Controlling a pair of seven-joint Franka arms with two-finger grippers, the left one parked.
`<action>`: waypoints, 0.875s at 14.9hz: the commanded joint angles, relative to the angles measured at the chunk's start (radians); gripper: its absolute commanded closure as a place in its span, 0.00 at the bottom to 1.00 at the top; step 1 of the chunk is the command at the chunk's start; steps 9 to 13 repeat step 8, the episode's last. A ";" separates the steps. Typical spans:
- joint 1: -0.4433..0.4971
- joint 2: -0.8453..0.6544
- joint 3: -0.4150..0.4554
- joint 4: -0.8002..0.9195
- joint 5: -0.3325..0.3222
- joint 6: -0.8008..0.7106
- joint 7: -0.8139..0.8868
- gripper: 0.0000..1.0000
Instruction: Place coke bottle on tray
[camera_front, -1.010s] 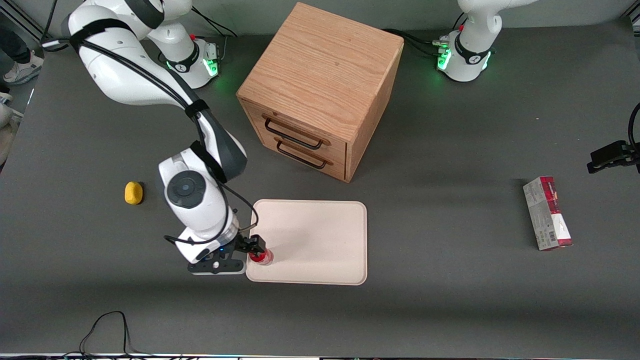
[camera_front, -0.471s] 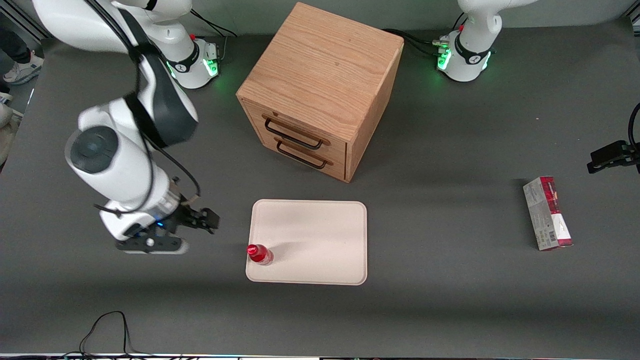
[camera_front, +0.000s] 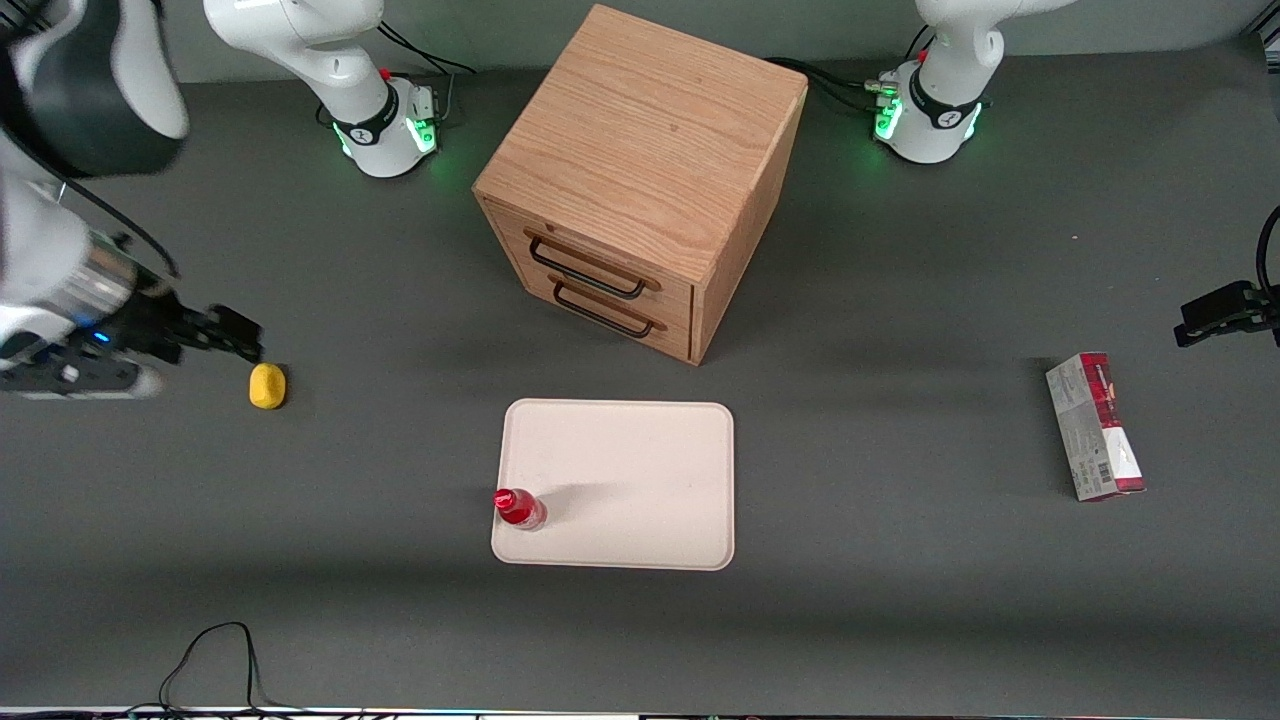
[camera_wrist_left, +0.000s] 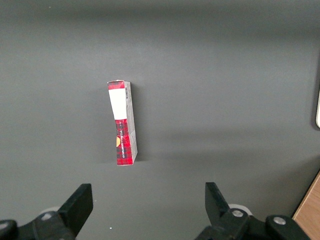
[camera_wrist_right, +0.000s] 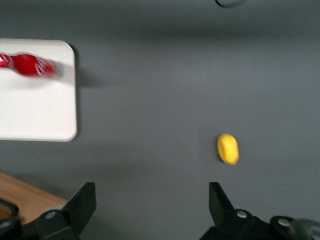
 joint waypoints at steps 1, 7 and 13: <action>0.021 -0.126 -0.047 -0.123 0.033 0.004 -0.029 0.00; 0.024 -0.146 -0.057 -0.126 0.034 0.018 -0.013 0.00; 0.024 -0.143 -0.057 -0.123 0.036 0.018 -0.013 0.00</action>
